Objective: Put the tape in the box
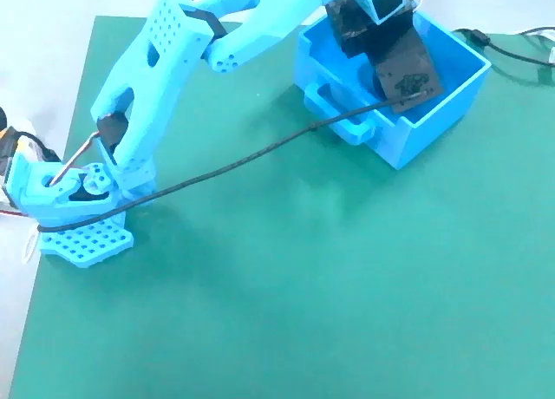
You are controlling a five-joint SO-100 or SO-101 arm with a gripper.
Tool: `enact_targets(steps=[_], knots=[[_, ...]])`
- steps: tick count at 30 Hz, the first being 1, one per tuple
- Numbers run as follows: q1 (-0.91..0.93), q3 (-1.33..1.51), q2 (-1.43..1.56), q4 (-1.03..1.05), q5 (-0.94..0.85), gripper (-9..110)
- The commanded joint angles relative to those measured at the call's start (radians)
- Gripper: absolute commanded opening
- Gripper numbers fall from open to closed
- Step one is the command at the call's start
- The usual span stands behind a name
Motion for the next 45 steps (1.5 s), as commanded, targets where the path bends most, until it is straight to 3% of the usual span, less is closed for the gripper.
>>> enact_targets(steps=[1, 24, 45], knots=[[-0.009, -0.094, 0.021, -0.005, 0.009, 30], [0.078, -0.094, 0.187, 0.052, -0.002, 30], [0.383, -0.083, 0.621, 0.434, -0.052, 30]])
